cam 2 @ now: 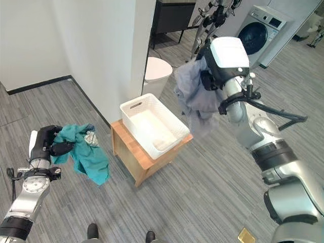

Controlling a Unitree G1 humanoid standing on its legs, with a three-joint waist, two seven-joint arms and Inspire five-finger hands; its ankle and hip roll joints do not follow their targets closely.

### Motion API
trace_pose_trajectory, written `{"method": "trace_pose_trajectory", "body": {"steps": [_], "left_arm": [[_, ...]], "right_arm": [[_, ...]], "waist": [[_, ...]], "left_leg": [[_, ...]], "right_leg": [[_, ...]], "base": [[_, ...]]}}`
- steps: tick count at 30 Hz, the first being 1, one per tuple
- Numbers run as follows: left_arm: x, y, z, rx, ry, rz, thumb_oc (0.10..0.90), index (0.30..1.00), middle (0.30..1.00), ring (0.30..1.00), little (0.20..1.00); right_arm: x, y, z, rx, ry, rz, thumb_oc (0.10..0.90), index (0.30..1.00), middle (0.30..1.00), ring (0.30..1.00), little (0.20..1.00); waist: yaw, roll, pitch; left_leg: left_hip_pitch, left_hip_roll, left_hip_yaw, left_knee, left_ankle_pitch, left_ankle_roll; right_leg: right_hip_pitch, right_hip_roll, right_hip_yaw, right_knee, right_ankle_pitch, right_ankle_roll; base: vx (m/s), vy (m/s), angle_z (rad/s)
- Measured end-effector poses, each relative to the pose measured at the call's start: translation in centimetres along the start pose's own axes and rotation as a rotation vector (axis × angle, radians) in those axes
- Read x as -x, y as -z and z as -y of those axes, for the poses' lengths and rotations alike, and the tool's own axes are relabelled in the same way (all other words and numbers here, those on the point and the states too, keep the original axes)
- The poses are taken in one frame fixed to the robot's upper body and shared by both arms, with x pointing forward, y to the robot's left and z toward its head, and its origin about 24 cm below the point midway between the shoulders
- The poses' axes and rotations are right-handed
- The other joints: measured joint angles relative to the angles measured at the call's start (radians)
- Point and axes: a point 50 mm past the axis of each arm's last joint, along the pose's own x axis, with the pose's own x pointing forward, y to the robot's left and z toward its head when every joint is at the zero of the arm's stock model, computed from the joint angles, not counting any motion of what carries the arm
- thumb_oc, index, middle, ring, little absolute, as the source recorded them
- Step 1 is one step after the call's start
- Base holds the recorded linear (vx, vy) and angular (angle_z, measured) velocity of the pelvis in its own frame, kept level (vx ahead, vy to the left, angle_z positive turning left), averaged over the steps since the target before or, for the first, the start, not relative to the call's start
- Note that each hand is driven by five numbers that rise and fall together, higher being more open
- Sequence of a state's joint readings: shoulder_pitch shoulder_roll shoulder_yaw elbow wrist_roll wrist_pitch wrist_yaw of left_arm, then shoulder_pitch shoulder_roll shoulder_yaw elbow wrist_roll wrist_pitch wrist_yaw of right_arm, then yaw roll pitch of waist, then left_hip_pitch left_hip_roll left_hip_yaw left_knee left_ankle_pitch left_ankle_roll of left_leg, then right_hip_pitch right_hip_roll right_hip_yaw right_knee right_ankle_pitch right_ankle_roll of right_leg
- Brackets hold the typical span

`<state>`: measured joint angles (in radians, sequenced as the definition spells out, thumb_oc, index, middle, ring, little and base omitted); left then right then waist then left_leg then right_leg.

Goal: Pick up bed clothes into laundry basket.

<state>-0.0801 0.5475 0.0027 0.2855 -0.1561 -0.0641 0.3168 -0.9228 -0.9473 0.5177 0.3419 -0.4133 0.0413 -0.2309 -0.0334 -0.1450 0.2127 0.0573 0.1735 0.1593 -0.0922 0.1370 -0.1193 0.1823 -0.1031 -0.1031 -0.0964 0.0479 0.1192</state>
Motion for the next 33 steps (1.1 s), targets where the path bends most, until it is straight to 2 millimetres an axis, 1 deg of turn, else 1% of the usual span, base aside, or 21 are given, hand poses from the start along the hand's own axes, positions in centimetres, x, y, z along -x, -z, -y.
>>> {"method": "trace_pose_trajectory", "body": {"steps": [1,2,3,4,5,6,7,9,12,13,14,15,17,18,19,20,23,25,29,33], "left_arm": [[0.0,0.1,0.0,0.000,0.001,-0.003,0.400,0.300,0.300,0.300,0.300],[0.0,0.0,0.2,0.002,0.006,0.000,0.400,0.300,0.300,0.300,0.300],[-0.1,-0.1,0.4,0.003,0.011,0.002,0.400,0.300,0.300,0.300,0.300],[-0.1,0.0,0.5,0.001,0.015,-0.001,0.400,0.300,0.300,0.300,0.300],[0.0,0.1,0.5,-0.003,0.017,-0.007,0.400,0.300,0.300,0.300,0.300],[0.1,0.3,0.4,-0.005,0.017,-0.013,0.400,0.300,0.300,0.300,0.300],[0.2,0.6,0.3,-0.009,0.014,-0.022,0.400,0.300,0.300,0.300,0.300],[0.6,1.2,-0.2,-0.018,0.007,-0.045,0.400,0.300,0.300,0.300,0.300],[0.5,1.4,-0.8,-0.039,0.003,-0.051,0.400,0.300,0.300,0.300,0.300],[0.4,1.3,-1.0,-0.047,0.007,-0.049,0.400,0.300,0.300,0.300,0.300],[0.4,1.4,-1.2,-0.055,0.010,-0.050,0.400,0.300,0.300,0.300,0.300],[0.4,1.4,-1.3,-0.057,0.010,-0.051,0.400,0.300,0.300,0.300,0.300],[0.6,1.6,-1.1,-0.060,0.021,-0.058,0.400,0.300,0.300,0.300,0.300],[0.7,1.7,-1.0,-0.058,0.022,-0.060,0.400,0.300,0.300,0.300,0.300],[0.8,1.8,-1.0,-0.060,0.025,-0.063,0.400,0.300,0.300,0.300,0.300],[0.8,1.8,-1.0,-0.059,0.027,-0.061,0.400,0.300,0.300,0.300,0.300],[0.8,1.8,-0.9,-0.058,0.034,-0.062,0.400,0.300,0.300,0.300,0.300],[0.8,1.8,-0.8,-0.057,0.043,-0.063,0.400,0.300,0.300,0.300,0.300],[0.9,1.9,-0.8,-0.057,0.048,-0.065,0.400,0.300,0.300,0.300,0.300],[1.0,1.9,-0.8,-0.052,0.048,-0.059,0.400,0.300,0.300,0.300,0.300]], "right_arm": [[0.0,0.0,0.0,0.001,0.000,0.000,0.400,0.300,0.300,0.300,0.300],[0.1,0.2,-0.1,0.011,0.000,-0.004,0.400,0.300,0.300,0.300,0.300],[0.2,0.5,-0.2,0.020,-0.007,-0.010,0.400,0.300,0.300,0.300,0.300],[0.2,0.5,-0.4,0.021,-0.014,-0.014,0.400,0.300,0.300,0.300,0.300],[0.3,0.7,-0.6,0.027,-0.026,-0.019,0.400,0.300,0.300,0.300,0.300],[0.3,0.8,-0.8,0.030,-0.033,-0.024,0.400,0.300,0.300,0.300,0.300],[0.4,0.9,-1.1,0.033,-0.046,-0.029,0.400,0.300,0.300,0.300,0.300],[0.6,0.9,-1.5,0.029,-0.064,-0.028,0.400,0.300,0.300,0.300,0.300],[0.8,1.2,-2.7,0.008,-0.092,-0.058,0.400,0.300,0.300,0.300,0.300],[1.0,1.4,-3.4,-0.003,-0.113,-0.074,0.400,0.300,0.300,0.300,0.300],[1.1,1.3,-4.1,-0.025,-0.124,-0.084,0.400,0.300,0.300,0.300,0.300],[1.2,1.3,-4.6,-0.032,-0.137,-0.095,0.400,0.300,0.300,0.300,0.300],[1.6,1.7,-5.8,-0.041,-0.183,-0.127,0.400,0.300,0.300,0.300,0.300],[1.8,1.9,-6.0,-0.039,-0.195,-0.139,0.400,0.300,0.300,0.300,0.300],[2.1,2.2,-6.5,-0.042,-0.212,-0.158,0.400,0.300,0.300,0.300,0.300],[2.3,2.6,-6.8,-0.049,-0.223,-0.186,0.400,0.300,0.300,0.300,0.300],[2.8,3.7,-7.3,-0.041,-0.248,-0.252,0.400,0.300,0.300,0.300,0.300],[2.7,4.0,-7.0,-0.035,-0.243,-0.262,0.400,0.300,0.300,0.300,0.300],[2.6,4.0,-6.9,-0.036,-0.234,-0.263,0.400,0.300,0.300,0.300,0.300],[2.4,4.3,-6.8,-0.032,-0.232,-0.273,0.400,0.300,0.300,0.300,0.300]], "waist": [[-0.008,-0.002,-0.001],[-0.013,-0.007,-0.004],[-0.030,-0.009,-0.005],[-0.040,-0.009,-0.005],[-0.054,-0.009,-0.005],[-0.060,-0.005,-0.005],[-0.059,-0.003,-0.004],[-0.060,0.000,-0.003],[-0.050,0.006,-0.002],[-0.043,0.014,0.002],[-0.035,0.011,-0.002],[-0.034,0.017,0.000],[-0.033,0.057,0.005],[-0.032,0.068,0.008],[-0.031,0.088,0.004],[-0.038,0.104,0.003],[-0.037,0.140,0.008],[-0.038,0.158,0.013],[-0.037,0.187,0.018],[-0.032,0.209,0.026]], "left_leg": [[-0.005,0.000,-0.003,0.000,0.000,0.001],[-0.037,-0.001,0.020,0.014,0.014,0.008],[-0.055,0.010,0.096,0.026,0.005,0.031],[-0.060,0.022,0.167,0.027,0.001,0.034],[-0.054,0.034,0.269,0.017,0.003,0.040],[-0.049,0.030,0.299,0.003,0.030,0.054],[-0.049,0.020,0.298,0.004,0.057,0.063],[-0.049,0.004,0.287,0.004,0.062,0.072],[-0.063,0.001,0.268,0.004,0.056,0.080],[-0.067,0.000,0.266,0.004,0.057,0.080],[-0.068,0.002,0.270,0.004,0.061,0.076],[-0.069,0.003,0.271,0.004,0.068,0.070],[-0.080,0.006,0.272,0.002,0.072,0.069],[-0.083,0.005,0.273,0.000,0.074,0.069],[-0.095,0.007,0.272,-0.001,0.080,0.072],[-0.113,0.009,0.272,-0.001,0.084,0.071],[-0.144,0.017,0.271,-0.001,0.096,0.069],[-0.159,0.022,0.271,-0.002,0.096,0.061],[-0.186,0.021,0.270,-0.002,0.097,0.059],[-0.203,0.017,0.264,0.003,0.113,0.068]], "right_leg": [[0.000,0.000,-0.010,0.000,0.000,0.000],[-0.002,-0.006,-0.048,0.000,-0.001,-0.005],[-0.003,-0.011,-0.086,0.000,0.000,-0.010],[-0.001,-0.015,-0.102,0.000,-0.001,-0.011],[0.002,-0.026,-0.131,0.000,0.000,-0.011],[0.005,-0.033,-0.139,0.000,0.000,-0.011],[0.010,-0.042,-0.140,0.000,0.000,-0.010],[0.017,-0.049,-0.156,0.001,0.011,-0.011],[0.013,-0.055,-0.170,-0.007,0.012,-0.009],[0.010,-0.056,-0.168,-0.007,0.008,-0.004],[0.009,-0.054,-0.166,-0.007,0.006,0.000],[0.008,-0.053,-0.167,-0.006,0.006,0.000],[-0.004,-0.051,-0.168,0.000,0.006,0.000],[-0.006,-0.052,-0.167,0.000,0.006,0.000],[-0.018,-0.050,-0.167,0.000,0.006,0.000],[-0.037,-0.048,-0.168,0.000,0.007,0.001],[-0.063,-0.039,-0.171,0.000,0.012,0.004],[-0.078,-0.035,-0.171,-0.005,0.013,0.002],[-0.103,-0.036,-0.176,-0.006,0.017,0.000],[-0.116,-0.038,-0.185,0.000,0.017,0.001]], "base": [[-0.01,-0.132,0.43],[0.02,-0.134,0.66],[0.07,-0.078,0.79],[0.07,-0.047,0.82],[0.07,0.001,0.64],[0.06,-0.023,0.47],[0.03,-0.054,0.29],[-0.01,-0.053,0.21],[0.02,-0.052,0.17],[0.05,-0.063,0.04],[0.00,0.000,0.00],[0.01,-0.037,-0.03],[-0.01,-0.023,-0.02],[-0.06,-0.036,-0.04],[-0.06,-0.042,-0.02],[-0.05,-0.024,0.00],[-0.04,-0.048,0.01],[-0.02,-0.046,-0.01],[0.01,-0.031,0.02],[-0.01,-0.038,0.07]]}}
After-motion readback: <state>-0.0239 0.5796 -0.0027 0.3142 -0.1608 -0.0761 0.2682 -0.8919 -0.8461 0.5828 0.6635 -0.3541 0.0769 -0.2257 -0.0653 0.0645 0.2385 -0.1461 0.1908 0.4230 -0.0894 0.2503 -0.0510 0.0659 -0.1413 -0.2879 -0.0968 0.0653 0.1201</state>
